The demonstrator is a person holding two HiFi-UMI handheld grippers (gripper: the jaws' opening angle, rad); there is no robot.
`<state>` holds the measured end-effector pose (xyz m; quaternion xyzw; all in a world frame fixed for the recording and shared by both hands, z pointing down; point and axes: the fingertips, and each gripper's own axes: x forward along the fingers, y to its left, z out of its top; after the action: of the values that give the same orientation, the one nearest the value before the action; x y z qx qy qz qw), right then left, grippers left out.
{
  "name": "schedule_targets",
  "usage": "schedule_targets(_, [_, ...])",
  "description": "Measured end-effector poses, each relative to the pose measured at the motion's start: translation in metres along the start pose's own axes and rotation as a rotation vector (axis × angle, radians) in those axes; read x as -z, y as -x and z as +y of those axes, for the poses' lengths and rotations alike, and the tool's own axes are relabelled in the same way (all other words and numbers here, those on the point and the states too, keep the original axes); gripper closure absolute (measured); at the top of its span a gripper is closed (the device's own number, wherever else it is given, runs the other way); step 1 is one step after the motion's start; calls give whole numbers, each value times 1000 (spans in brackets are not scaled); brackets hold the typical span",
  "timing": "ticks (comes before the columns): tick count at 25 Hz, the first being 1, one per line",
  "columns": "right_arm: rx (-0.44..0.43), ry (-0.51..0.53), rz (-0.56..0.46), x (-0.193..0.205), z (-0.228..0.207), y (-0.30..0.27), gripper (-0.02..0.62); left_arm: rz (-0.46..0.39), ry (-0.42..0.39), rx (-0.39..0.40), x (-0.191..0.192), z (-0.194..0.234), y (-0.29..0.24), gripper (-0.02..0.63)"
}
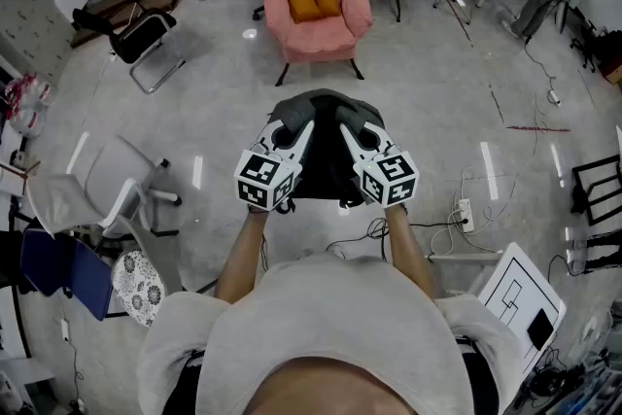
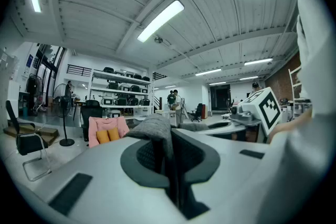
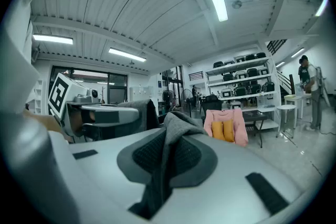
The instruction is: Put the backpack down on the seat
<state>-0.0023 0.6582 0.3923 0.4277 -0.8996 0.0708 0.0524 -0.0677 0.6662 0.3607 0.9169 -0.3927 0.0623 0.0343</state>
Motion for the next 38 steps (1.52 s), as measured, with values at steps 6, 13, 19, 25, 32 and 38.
schedule_targets(6, [-2, 7, 1, 1, -4, -2, 568, 0, -2, -5, 0, 0, -3, 575])
schedule_targets(13, [-15, 1, 2, 4, -13, 4, 568, 3, 0, -14, 1, -7, -12, 575])
schedule_targets(19, [-33, -10, 2, 6, -26, 12, 568, 7, 7, -31, 2, -19, -22, 575])
schedule_targets(25, [-49, -11, 10, 11, -47, 16, 568, 8, 19, -53, 5, -28, -42, 575])
schedule_targets(32, [-59, -16, 22, 16, -77, 10, 568, 22, 33, -64, 10, -27, -72, 575])
schedule_targets(38, [-62, -8, 32, 20, -104, -16, 568, 29, 39, -67, 17, -7, -102, 575])
